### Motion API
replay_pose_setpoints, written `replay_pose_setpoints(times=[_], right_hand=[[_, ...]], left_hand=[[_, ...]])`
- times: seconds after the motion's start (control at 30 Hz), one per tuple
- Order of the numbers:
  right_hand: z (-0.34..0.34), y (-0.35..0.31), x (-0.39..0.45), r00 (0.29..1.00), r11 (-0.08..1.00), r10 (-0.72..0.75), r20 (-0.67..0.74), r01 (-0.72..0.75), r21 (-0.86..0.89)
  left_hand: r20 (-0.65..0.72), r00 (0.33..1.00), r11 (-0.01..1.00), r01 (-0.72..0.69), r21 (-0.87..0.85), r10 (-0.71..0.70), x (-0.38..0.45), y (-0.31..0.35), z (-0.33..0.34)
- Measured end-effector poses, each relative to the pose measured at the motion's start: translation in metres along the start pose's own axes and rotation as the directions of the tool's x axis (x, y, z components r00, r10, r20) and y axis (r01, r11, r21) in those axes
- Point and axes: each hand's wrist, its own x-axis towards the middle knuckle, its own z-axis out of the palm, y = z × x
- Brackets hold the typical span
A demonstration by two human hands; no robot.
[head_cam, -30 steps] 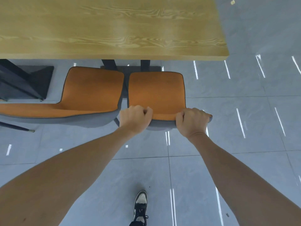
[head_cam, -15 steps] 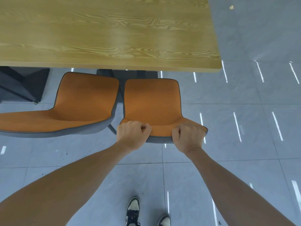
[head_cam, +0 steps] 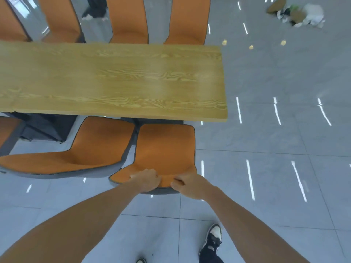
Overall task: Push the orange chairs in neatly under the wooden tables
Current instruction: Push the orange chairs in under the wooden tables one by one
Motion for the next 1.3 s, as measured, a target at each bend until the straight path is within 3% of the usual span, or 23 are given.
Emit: replay_pose_setpoints(times=[0.1,0.17,0.23,0.33,0.57,0.87,1.13,1.3], right_hand=[[-0.061,0.049,-0.031,0.970,0.956,0.132,0.206,-0.070,-0.286],[-0.111,0.089,-0.042,0.933,0.877,0.271,0.238,-0.138,-0.460],[-0.162,0.125,-0.051,0.913,0.834,0.358,0.197,-0.218,-0.507],[-0.239,0.171,-0.055,0.902,0.823,0.405,0.147,-0.290,-0.488],[-0.441,0.256,0.000,0.928,0.818,0.373,-0.006,-0.332,-0.470],[-0.670,0.327,0.104,0.924,0.828,0.362,-0.122,-0.379,-0.412],[-0.852,0.382,0.227,0.955,0.863,0.145,-0.258,-0.249,-0.439],[-0.962,0.406,0.334,0.957,0.833,0.008,-0.290,-0.167,-0.528]], left_hand=[[0.151,0.983,0.994,-0.105,-0.028,0.108,0.001,0.078,-0.015],[0.182,0.968,0.985,-0.165,-0.056,0.173,0.012,0.133,-0.035],[0.144,0.968,0.978,-0.197,-0.068,0.205,0.026,0.185,-0.057],[-0.030,0.974,0.973,-0.226,-0.039,0.225,0.051,0.255,-0.096],[-0.284,0.934,0.973,-0.229,-0.016,0.215,0.174,0.381,-0.210],[-0.244,0.954,0.981,-0.148,0.127,0.176,0.349,0.507,-0.364],[-0.435,0.883,0.983,-0.128,0.135,0.175,0.474,0.597,-0.526],[-0.465,0.885,1.000,-0.021,0.023,0.029,0.564,0.638,-0.612]])
